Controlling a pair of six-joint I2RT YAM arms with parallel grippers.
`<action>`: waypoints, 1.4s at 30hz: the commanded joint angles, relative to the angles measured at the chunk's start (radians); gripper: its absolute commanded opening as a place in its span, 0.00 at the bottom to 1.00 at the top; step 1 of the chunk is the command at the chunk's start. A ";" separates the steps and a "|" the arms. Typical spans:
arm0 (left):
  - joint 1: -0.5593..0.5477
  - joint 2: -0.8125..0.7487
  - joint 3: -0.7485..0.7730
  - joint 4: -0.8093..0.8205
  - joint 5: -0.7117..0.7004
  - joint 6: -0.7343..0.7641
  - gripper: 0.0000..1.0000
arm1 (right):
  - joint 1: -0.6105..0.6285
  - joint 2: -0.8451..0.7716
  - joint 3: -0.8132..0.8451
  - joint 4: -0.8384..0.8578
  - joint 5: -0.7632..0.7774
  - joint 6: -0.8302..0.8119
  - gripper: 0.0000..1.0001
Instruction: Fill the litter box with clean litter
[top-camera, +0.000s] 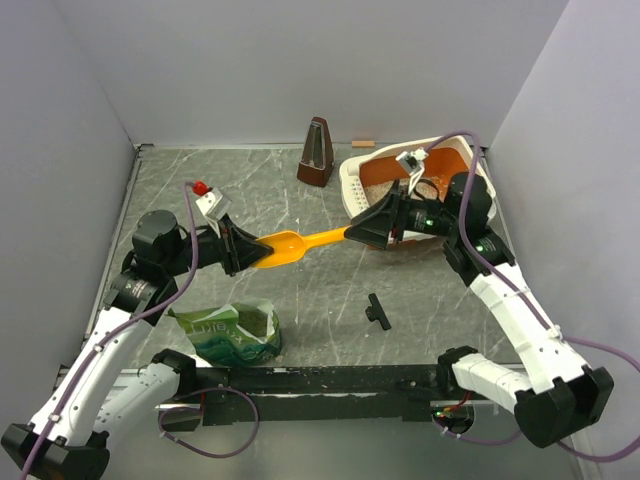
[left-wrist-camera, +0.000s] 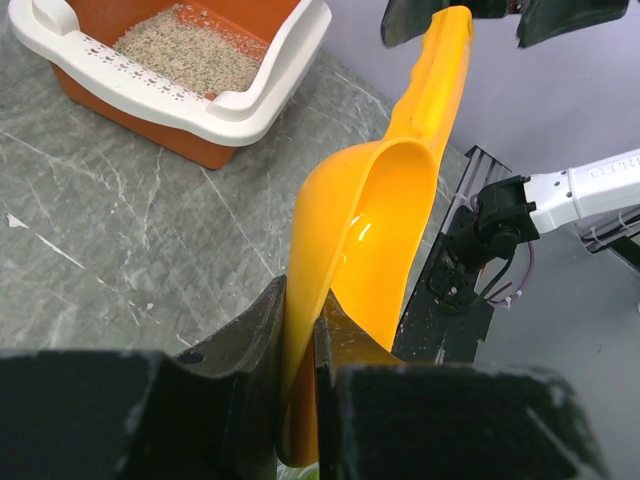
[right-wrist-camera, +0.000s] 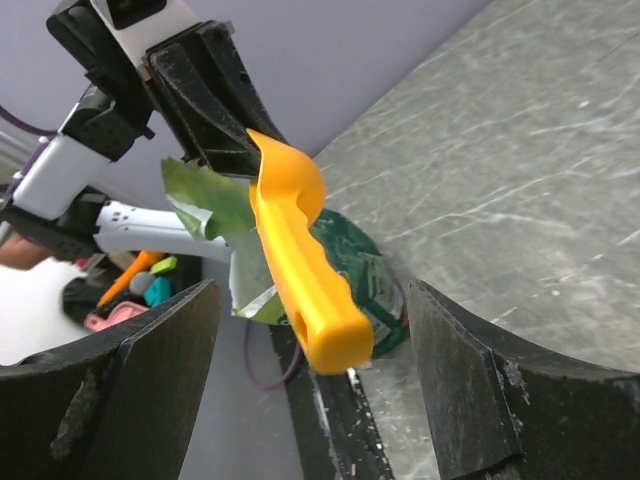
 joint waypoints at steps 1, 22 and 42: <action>-0.003 -0.016 0.001 0.072 0.028 -0.002 0.01 | 0.063 0.040 0.019 0.070 -0.029 0.029 0.81; -0.003 -0.021 -0.004 0.082 0.064 -0.021 0.01 | 0.146 0.029 0.023 0.125 0.031 0.014 0.47; -0.017 0.046 0.225 -0.195 -0.244 0.068 0.64 | 0.198 -0.018 0.197 -0.319 0.295 -0.147 0.00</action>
